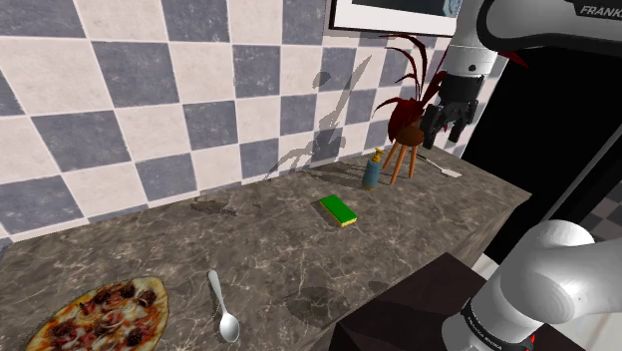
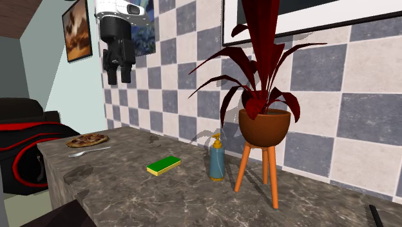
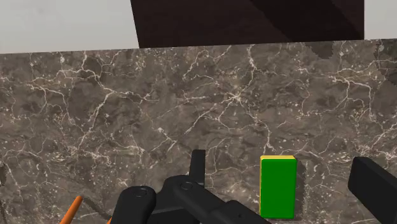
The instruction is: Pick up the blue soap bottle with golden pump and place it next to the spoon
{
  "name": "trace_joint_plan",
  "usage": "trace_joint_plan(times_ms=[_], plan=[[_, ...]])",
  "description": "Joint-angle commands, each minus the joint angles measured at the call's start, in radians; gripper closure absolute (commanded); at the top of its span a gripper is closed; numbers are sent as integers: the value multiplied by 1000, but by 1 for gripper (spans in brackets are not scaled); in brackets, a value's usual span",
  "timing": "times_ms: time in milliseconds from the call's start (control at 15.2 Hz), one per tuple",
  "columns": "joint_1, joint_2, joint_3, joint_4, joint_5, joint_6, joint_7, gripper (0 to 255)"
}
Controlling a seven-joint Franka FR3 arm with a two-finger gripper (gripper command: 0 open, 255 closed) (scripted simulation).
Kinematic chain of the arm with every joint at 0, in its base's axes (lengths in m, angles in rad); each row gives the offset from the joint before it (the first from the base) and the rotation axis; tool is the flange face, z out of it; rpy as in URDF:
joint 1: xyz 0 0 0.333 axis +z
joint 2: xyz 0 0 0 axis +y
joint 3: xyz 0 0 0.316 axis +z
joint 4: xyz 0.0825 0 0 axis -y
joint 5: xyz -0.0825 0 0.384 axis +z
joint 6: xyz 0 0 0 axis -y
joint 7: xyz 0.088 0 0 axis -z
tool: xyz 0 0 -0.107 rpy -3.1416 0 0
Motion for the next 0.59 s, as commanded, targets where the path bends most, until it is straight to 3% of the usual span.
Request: trace_joint_plan(times_ms=[0, 528], plan=[[0, 0, 0, 0, 0, 0, 0, 0], [-9, 224, -115, 30, -36, 216, -113, 0]])
